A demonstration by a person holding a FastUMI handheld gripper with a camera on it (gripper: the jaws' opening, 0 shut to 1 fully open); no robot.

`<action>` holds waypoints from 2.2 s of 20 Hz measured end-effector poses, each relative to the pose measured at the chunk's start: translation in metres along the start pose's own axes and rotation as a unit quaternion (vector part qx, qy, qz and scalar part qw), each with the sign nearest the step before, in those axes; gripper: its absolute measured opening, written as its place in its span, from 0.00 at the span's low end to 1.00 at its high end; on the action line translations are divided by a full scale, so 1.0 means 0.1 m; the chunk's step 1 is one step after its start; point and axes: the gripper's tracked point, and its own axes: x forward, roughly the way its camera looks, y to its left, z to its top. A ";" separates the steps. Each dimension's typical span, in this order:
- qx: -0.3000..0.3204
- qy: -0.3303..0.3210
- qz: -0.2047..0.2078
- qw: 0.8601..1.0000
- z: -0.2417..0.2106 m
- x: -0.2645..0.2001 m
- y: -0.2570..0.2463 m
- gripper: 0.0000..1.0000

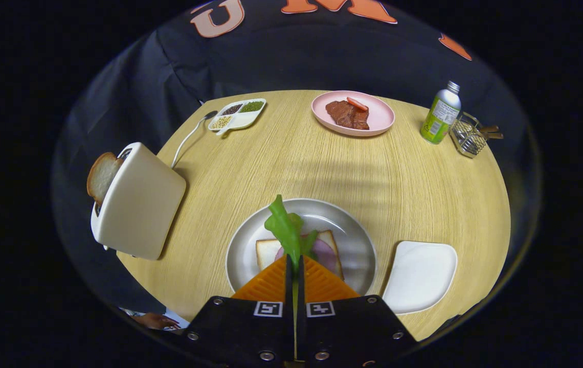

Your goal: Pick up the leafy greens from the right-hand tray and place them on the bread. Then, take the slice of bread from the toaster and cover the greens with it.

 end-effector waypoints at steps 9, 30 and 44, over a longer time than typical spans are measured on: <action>-0.018 0.018 -0.015 1.000 -0.13 0.14 0.05 0.23; -0.036 -0.074 0.029 0.996 1.29 -1.12 1.39 0.90; -0.091 0.035 0.045 0.994 1.32 -0.70 3.00 0.89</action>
